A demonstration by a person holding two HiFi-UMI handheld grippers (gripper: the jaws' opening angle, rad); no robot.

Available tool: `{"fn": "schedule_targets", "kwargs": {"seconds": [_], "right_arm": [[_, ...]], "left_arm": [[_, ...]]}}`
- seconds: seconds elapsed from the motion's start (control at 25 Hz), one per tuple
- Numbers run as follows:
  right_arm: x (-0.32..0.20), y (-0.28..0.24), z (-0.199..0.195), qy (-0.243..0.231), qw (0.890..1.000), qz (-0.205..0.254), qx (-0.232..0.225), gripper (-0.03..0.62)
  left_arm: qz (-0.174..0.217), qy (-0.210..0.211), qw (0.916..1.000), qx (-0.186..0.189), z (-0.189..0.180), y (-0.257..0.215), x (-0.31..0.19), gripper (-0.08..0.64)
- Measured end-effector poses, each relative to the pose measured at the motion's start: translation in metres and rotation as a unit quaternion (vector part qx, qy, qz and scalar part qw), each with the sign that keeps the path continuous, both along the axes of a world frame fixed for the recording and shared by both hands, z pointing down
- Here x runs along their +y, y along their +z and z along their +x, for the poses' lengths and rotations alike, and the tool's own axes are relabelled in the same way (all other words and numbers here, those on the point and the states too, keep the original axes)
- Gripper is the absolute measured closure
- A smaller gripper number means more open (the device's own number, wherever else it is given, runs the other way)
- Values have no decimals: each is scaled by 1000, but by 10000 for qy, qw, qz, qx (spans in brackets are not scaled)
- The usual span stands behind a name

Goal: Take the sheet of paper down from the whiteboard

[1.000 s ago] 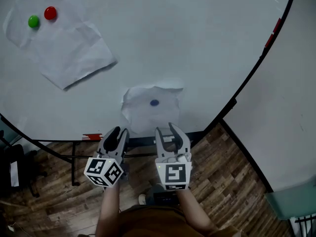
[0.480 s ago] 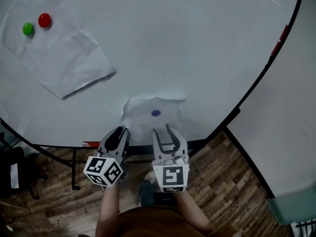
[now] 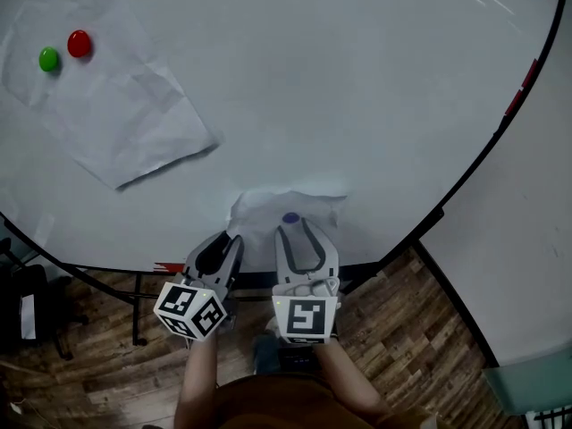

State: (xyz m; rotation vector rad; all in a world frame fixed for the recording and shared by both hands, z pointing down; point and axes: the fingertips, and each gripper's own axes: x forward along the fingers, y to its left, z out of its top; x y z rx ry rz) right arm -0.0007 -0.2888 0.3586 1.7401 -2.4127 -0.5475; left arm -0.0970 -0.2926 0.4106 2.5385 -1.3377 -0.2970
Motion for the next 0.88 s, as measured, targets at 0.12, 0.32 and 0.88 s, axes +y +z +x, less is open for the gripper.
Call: {"fn": "schedule_targets", "kwargs": {"seconds": [0.12, 0.32, 0.88], "right_arm": [[-6, -6, -4, 33, 9999, 151, 74, 439], [-9, -6, -4, 239, 9988, 349, 237, 453], [-12, -1, 0, 365, 9980, 296, 416, 458]], "left_arm": [[29, 20, 10000, 28, -1, -5, -3, 453], [67, 78, 9999, 54, 1, -8, -3, 476], [-149, 91, 9997, 185, 9, -2, -10, 534]]}}
